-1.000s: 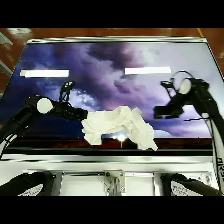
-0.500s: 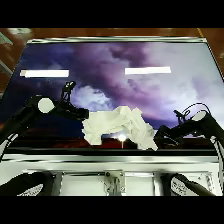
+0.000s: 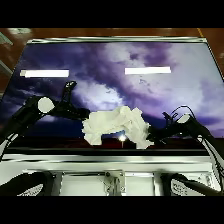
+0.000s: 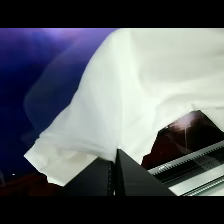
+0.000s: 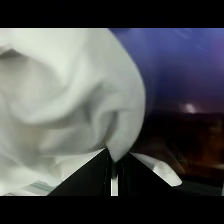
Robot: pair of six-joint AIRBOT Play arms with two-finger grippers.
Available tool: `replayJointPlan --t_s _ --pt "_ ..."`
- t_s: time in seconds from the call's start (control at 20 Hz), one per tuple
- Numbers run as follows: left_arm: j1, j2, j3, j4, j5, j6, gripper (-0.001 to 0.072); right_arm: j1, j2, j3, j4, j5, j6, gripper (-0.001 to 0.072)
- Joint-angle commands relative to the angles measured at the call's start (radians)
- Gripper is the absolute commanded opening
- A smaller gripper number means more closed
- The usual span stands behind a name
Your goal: Fold the shirts.
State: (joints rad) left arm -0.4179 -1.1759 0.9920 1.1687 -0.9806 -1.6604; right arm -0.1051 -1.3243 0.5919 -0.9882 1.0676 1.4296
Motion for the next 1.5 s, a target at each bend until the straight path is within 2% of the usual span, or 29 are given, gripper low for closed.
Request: replayJointPlan --t_s 0.0,0.2,0.35,0.55,0.7,0.85,0.95,1.1,1.25,1.3,1.45 --pt "0.018 0.008 0.023 0.006 -0.001 0.038 0.0035 0.013 0.059 0.050 -0.016 0.025 -0.035 0.0063" --pt "0.110 0.063 0.171 0.114 -0.095 0.044 0.0035 0.013 0.293 0.265 -0.143 0.033 -0.062 0.0062" --pt "0.210 0.149 0.341 0.176 -0.164 0.043 0.0035 0.013 0.473 0.471 -0.173 -0.098 -0.054 0.0062" --pt "0.312 0.296 0.596 0.176 -0.111 0.044 0.0035 0.013 0.623 0.721 -0.170 -0.284 -0.053 0.0062" --pt "0.338 0.381 0.715 0.183 -0.048 0.044 0.0035 0.013 0.671 0.821 -0.170 -0.273 -0.012 0.0062" --pt "0.339 0.456 0.729 0.222 -0.077 0.044 0.0035 0.013 0.700 0.863 -0.169 -0.084 0.063 0.0062" --pt "0.339 0.477 0.729 0.304 -0.193 0.044 0.0035 0.013 0.704 0.863 -0.166 0.113 0.103 0.0062" --pt "0.338 0.480 0.726 0.419 -0.440 0.046 0.0035 0.013 0.702 0.863 -0.166 0.453 0.164 0.0062" --pt "0.338 0.480 0.664 0.437 -0.518 0.105 0.0035 0.013 0.694 0.850 -0.190 0.740 0.250 0.0062" --pt "0.338 0.480 0.629 0.437 -0.531 0.104 0.0035 0.013 0.694 0.819 -0.197 0.789 0.268 0.0062" --pt "0.338 0.478 0.480 0.436 -0.552 0.103 0.0035 0.018 0.729 0.635 -0.116 0.788 0.317 0.0062"
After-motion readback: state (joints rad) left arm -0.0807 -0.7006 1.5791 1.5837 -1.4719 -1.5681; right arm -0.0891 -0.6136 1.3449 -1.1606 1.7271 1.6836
